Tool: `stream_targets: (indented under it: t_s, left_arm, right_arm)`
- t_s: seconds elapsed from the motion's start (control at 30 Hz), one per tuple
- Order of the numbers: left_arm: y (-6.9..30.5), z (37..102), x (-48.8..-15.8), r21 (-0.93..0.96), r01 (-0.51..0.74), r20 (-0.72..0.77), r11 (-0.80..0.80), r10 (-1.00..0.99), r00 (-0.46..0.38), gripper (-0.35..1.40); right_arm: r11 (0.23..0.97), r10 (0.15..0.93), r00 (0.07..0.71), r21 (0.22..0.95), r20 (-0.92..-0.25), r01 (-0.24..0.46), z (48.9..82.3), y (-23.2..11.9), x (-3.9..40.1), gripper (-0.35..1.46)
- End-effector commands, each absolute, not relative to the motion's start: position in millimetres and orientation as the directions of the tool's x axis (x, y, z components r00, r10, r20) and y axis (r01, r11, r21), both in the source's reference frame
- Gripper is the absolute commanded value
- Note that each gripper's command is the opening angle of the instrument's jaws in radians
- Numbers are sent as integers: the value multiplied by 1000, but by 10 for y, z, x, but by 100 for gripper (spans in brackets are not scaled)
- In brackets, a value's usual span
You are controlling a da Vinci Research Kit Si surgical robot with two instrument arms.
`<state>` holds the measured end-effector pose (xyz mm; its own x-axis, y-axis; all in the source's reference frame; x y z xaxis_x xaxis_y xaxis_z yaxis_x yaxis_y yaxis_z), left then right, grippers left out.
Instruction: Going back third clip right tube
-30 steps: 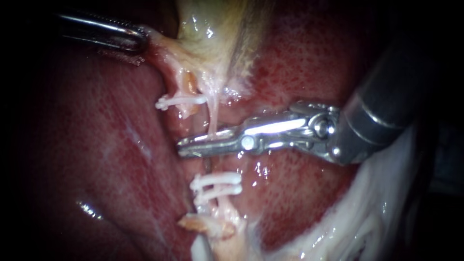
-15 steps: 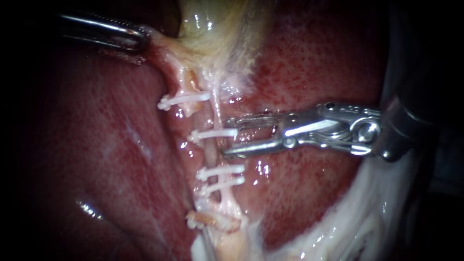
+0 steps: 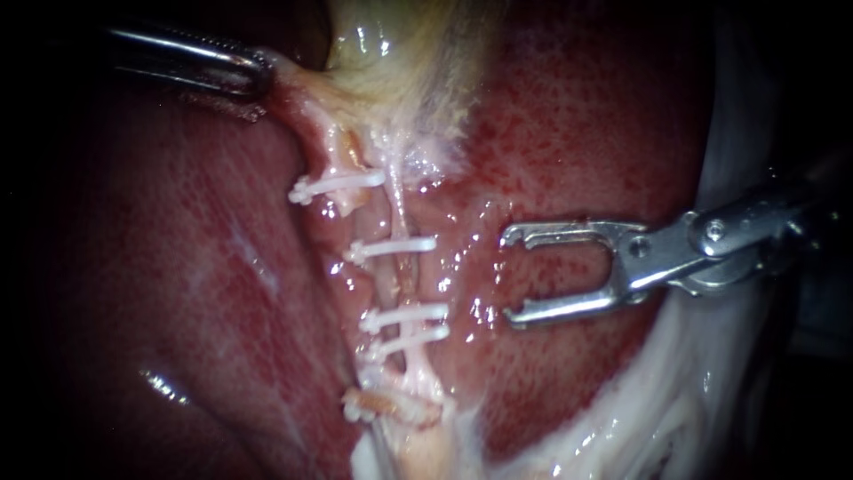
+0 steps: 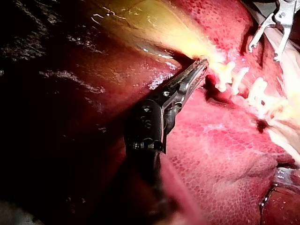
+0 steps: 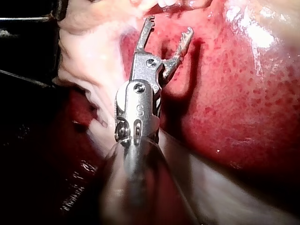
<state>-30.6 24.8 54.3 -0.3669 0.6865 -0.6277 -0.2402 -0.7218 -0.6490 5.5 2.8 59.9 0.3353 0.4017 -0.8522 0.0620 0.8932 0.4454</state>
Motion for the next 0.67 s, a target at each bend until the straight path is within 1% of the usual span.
stream_targets:
  t_s: [0.03, 0.37, 0.67]
  left_arm:
    - [247, 547, -308, -649, -236, -629, -723, 684, -369, -35]
    - [225, 590, -342, -658, -202, -627, -725, 677, -386, -35]
    - [227, 587, -340, -661, -195, -626, -724, 676, -389, -35]
  right_arm:
    - [896, 393, 343, 439, -853, 65, 598, 29, 52, 50]
    - [897, 386, 347, 436, -854, 74, 594, 28, 48, 50]
    - [895, 387, 346, 439, -855, 85, 592, 27, 49, 50]
